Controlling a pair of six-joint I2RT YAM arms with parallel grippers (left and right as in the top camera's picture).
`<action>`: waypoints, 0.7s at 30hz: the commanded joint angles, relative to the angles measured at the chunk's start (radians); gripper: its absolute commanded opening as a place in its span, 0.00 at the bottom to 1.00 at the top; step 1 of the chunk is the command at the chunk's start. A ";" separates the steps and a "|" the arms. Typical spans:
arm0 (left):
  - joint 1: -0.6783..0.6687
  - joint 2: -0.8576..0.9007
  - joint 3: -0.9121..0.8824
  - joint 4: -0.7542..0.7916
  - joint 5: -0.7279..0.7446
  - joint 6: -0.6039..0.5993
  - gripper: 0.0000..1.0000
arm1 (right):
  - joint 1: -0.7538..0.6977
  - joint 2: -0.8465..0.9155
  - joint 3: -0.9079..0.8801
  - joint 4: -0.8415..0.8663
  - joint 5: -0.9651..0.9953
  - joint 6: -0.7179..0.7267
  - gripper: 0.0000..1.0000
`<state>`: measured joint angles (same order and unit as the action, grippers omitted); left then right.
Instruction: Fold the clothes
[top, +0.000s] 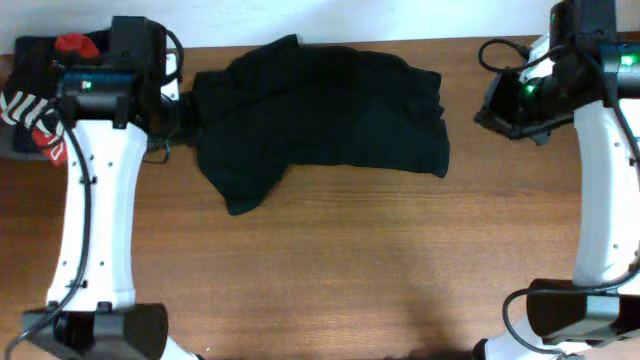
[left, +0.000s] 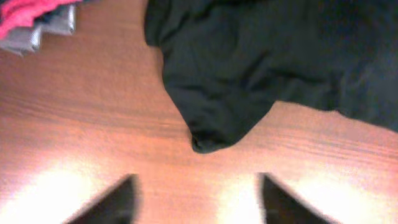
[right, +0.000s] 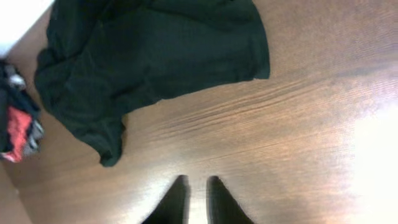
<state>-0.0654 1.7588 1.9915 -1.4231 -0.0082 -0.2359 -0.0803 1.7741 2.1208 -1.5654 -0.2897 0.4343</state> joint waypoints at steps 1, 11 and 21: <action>0.000 0.025 0.005 -0.012 0.024 0.003 0.84 | 0.010 -0.015 0.001 -0.004 0.072 -0.019 0.41; -0.032 0.209 0.004 -0.042 0.073 0.024 0.72 | 0.010 -0.015 -0.230 0.109 0.129 -0.019 0.38; -0.084 0.416 0.004 0.016 0.095 0.012 0.01 | 0.010 -0.015 -0.593 0.500 0.072 -0.015 0.04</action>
<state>-0.1387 2.1342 1.9911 -1.4166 0.0643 -0.2249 -0.0765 1.7702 1.5993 -1.1362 -0.2020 0.4187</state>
